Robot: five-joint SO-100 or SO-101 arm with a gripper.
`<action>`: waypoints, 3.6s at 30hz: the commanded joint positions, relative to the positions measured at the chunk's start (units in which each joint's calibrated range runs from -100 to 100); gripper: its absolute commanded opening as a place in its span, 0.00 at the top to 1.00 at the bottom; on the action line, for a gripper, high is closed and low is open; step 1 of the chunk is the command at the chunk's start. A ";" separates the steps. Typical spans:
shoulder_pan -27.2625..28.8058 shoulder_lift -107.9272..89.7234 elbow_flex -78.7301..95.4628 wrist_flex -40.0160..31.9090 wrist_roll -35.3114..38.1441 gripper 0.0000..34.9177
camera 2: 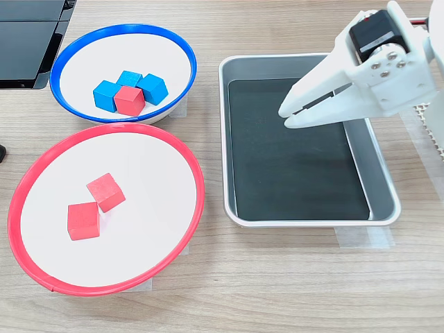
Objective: Relocate any red block in the blue dish to the red dish, correcting any misplacement.
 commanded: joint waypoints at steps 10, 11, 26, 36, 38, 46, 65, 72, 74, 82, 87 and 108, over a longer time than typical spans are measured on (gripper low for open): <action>-0.03 -0.34 0.00 0.19 -0.10 0.99; -0.03 -0.34 0.00 0.19 -0.10 0.99; -0.03 -0.34 0.00 0.19 -0.10 0.99; -0.03 -0.34 0.00 0.19 -0.10 0.99; -0.03 -0.34 0.00 0.19 -0.10 0.99; -0.03 -0.34 0.00 0.19 -0.10 0.99; -0.03 -0.34 0.00 0.19 -0.10 0.99; -0.03 -0.34 0.00 0.19 -0.10 0.99; -0.03 -0.34 0.00 0.19 -0.10 0.99; -0.12 -0.34 0.00 0.19 0.00 0.99; -0.21 -0.34 0.00 0.19 0.05 0.99; 1.01 5.54 -3.28 -2.70 3.47 0.99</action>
